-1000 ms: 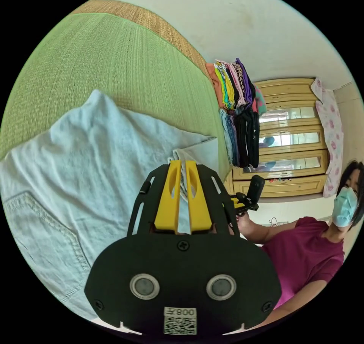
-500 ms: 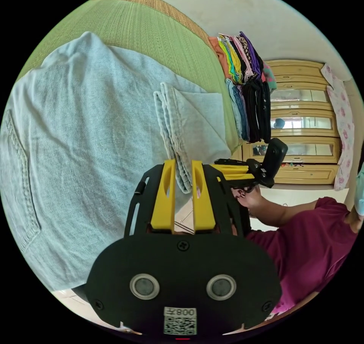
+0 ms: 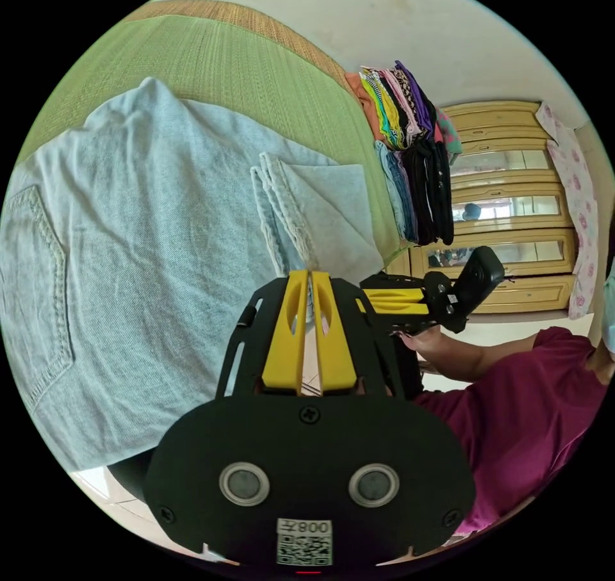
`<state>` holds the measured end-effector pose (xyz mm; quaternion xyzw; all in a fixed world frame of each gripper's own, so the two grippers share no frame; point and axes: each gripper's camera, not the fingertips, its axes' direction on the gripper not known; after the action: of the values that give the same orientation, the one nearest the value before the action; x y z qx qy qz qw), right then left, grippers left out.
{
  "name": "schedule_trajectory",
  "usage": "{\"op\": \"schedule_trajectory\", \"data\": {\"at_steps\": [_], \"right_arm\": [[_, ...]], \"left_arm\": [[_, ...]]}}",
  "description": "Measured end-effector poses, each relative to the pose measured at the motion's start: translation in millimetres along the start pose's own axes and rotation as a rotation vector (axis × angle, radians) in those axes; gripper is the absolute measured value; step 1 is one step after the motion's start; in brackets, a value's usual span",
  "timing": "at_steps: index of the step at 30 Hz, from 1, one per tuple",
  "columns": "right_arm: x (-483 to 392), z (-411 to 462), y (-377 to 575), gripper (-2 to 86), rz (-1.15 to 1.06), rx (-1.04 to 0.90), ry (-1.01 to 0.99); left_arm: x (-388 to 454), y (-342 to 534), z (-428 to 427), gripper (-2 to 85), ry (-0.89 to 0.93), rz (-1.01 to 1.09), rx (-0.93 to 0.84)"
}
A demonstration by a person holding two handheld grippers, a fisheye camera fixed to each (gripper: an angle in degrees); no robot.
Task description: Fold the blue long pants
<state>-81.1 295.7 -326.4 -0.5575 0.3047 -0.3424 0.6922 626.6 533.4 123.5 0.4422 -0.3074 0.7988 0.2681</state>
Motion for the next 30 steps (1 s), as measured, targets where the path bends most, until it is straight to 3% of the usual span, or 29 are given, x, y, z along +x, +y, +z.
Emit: {"op": "schedule_trajectory", "data": {"at_steps": [6, 16, 24, 30], "right_arm": [[5, 22, -13, 0.2, 0.044, -0.044, -0.102], [17, 10, -19, 0.1, 0.079, -0.025, -0.188], [47, 2, -11, 0.1, 0.150, 0.006, -0.158], [52, 9, -1, 0.1, 0.153, -0.003, -0.155]], "left_arm": [[-19, 17, -9, 1.4, 0.008, -0.071, -0.029], [-21, -10, -57, 8.8, -0.005, -0.085, 0.108], [-19, -46, -50, 4.6, 0.001, -0.103, 0.068], [27, -51, -79, 3.7, -0.033, 0.012, 0.154]]}}
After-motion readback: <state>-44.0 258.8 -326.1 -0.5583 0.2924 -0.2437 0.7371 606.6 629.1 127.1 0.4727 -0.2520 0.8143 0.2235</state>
